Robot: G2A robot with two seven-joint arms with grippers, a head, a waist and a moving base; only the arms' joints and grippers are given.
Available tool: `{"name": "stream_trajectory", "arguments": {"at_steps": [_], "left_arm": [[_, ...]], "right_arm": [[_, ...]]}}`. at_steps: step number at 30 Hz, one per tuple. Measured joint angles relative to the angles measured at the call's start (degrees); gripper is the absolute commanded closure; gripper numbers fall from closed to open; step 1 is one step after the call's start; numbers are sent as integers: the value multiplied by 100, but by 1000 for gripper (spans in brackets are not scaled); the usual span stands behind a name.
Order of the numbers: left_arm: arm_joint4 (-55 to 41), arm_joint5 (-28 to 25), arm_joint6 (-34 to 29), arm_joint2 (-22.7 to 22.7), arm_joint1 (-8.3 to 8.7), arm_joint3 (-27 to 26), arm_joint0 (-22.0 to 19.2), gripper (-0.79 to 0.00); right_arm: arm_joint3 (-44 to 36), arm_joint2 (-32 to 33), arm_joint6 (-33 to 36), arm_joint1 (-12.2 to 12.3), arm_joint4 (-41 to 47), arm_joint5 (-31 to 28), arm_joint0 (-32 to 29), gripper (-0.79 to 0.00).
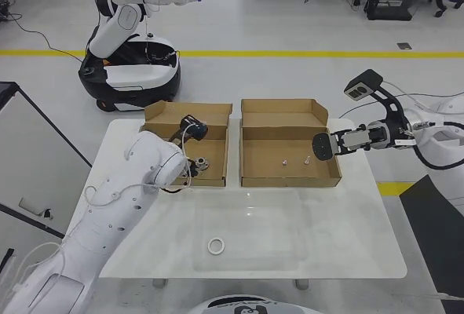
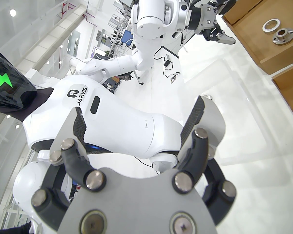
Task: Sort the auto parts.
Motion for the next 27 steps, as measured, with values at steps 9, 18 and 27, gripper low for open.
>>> {"name": "stream_trajectory", "arguments": {"at_steps": [9,18,27], "left_arm": [[25,-1179,0,716,218,-810,-195,-785],[-54,-1169,0,1034,309,-956,-321,-785],[-644,-1389,216,1224,445,-1039,-370,-785]], "right_arm": [[0,0,0,0,0,0,0,-785],[0,0,0,0,0,0,0,-785],[0,0,0,0,0,0,0,-785]]}}
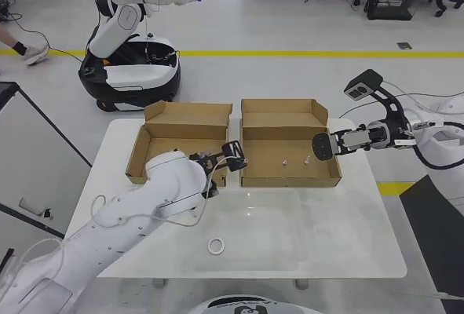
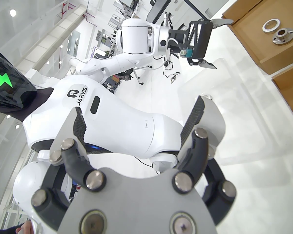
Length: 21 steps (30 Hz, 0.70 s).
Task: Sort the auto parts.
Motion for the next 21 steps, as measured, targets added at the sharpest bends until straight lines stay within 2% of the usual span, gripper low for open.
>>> {"name": "stream_trajectory", "arguments": {"at_steps": [5,12,16,21], "left_arm": [[-1160,224,-221,665,240,40,-826,-785],[-2449,219,-216,1936,549,-30,-2292,-785],[-3027,220,-216,2618,600,-116,-2925,-785],[-3539,221,-216,3113,528,-34,-3243,-785]], "right_arm": [[0,0,0,0,0,0,0,-785],[0,0,0,0,0,0,0,-785],[0,0,0,0,0,0,0,-785],[0,0,0,0,0,0,0,-785]]}}
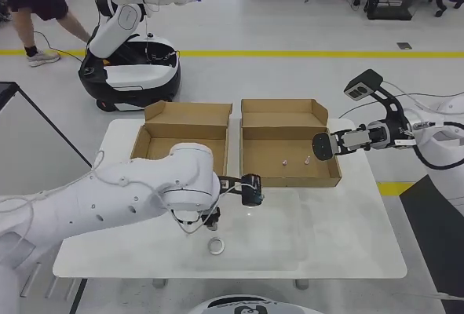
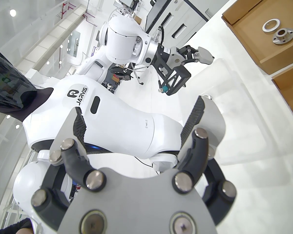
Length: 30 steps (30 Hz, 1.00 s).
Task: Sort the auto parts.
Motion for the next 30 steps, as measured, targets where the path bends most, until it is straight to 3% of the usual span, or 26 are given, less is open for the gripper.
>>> {"name": "stream_trajectory", "arguments": {"at_steps": [8,11,17,28,30], "left_arm": [[-2,2,5,3,-3,6,6,-785],[-20,-153,214,94,-24,47,199,-785],[-74,-460,467,115,-164,304,422,-785],[193,-462,460,115,-427,765,763,-785],[264,-457,455,115,-460,827,827,-717]], "right_arm": [[0,0,0,0,0,0,0,-785],[0,0,0,0,0,0,0,-785],[0,0,0,0,0,0,0,-785],[0,0,0,0,0,0,0,-785],[0,0,0,0,0,0,0,-785]]}}
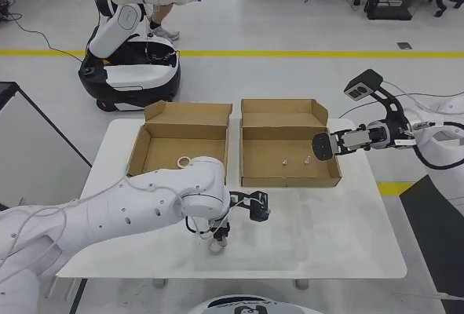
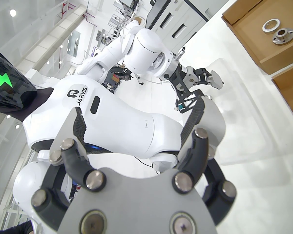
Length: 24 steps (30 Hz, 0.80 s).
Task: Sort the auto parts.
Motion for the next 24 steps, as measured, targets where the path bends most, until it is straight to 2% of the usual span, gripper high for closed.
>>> {"name": "stream_trajectory", "arguments": {"at_steps": [10,12,19,24], "left_arm": [[263,87,-89,0,-93,129,299,-560],[280,61,-63,0,-114,176,339,-548],[405,102,-105,0,-173,217,524,-585],[526,168,-172,0,-182,240,599,-560]], "right_arm": [[0,0,0,0,0,0,0,-785],[0,0,0,0,0,0,0,-785],[0,0,0,0,0,0,0,-785],[0,0,0,0,0,0,0,-785]]}}
